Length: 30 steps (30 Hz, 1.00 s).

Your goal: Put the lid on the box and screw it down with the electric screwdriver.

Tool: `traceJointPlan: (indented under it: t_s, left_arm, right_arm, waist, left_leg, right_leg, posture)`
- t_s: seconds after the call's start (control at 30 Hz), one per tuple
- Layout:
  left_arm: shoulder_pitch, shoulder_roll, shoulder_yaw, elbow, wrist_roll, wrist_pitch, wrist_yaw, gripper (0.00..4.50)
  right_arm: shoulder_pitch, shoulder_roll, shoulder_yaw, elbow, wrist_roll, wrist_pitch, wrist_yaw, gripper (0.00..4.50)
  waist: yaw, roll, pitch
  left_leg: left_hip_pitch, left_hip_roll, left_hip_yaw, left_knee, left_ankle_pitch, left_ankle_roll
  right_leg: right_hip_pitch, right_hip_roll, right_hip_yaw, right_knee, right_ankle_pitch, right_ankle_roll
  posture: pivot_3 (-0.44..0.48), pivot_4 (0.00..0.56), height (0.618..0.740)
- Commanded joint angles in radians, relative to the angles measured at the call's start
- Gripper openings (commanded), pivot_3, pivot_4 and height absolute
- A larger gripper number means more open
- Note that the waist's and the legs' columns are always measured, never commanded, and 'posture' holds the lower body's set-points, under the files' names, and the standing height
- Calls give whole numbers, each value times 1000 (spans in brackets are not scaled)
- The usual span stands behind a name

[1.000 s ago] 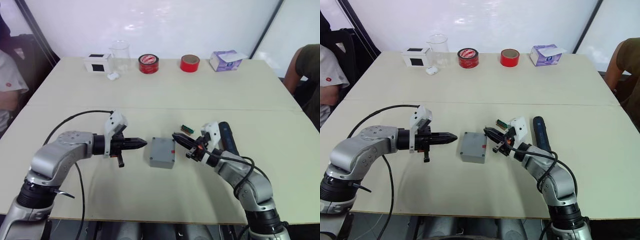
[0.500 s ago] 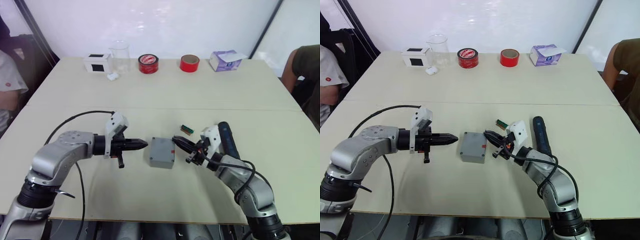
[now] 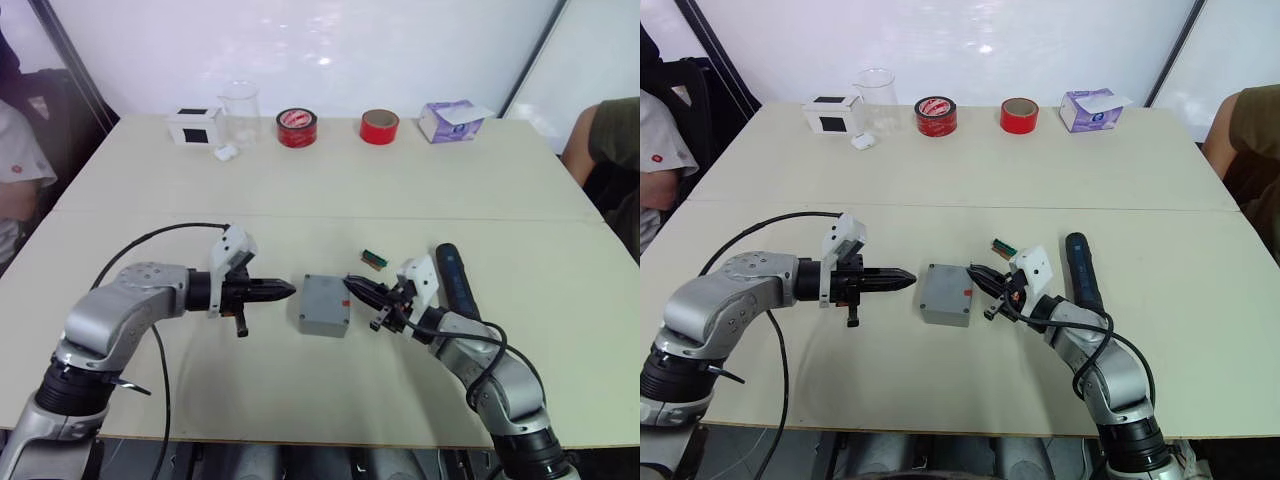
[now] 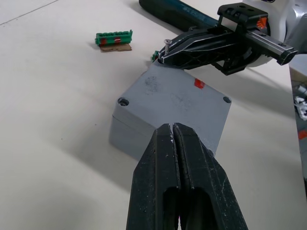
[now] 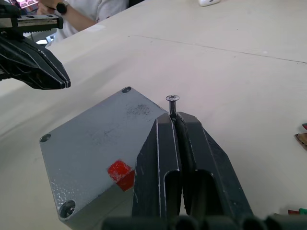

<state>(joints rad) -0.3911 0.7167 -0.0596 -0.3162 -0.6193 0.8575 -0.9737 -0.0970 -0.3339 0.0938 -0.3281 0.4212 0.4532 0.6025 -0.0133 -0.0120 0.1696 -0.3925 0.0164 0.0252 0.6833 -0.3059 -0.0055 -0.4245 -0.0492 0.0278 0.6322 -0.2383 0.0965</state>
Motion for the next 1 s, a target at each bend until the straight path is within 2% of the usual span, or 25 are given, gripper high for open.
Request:
traceJointPlan:
  t_s: [0.03,1.0]
  left_arm:
    - [-5,13,9,-7,3,-19,-8,0]
    - [-18,11,14,-57,-26,29,28,0]
  right_arm:
    - [-1,2,7,-1,-11,-20,3,77]
    - [-13,20,5,0,-11,-27,1,77]
  waist:
    - [0,0,0]
    - [0,0,0]
  left_leg:
    - [0,0,0,0,0,0]
    - [0,0,0,0,0,0]
  right_leg:
    - [0,0,0,0,0,0]
    - [0,0,0,0,0,0]
  posture:
    - [0,150,740]
    - [0,150,740]
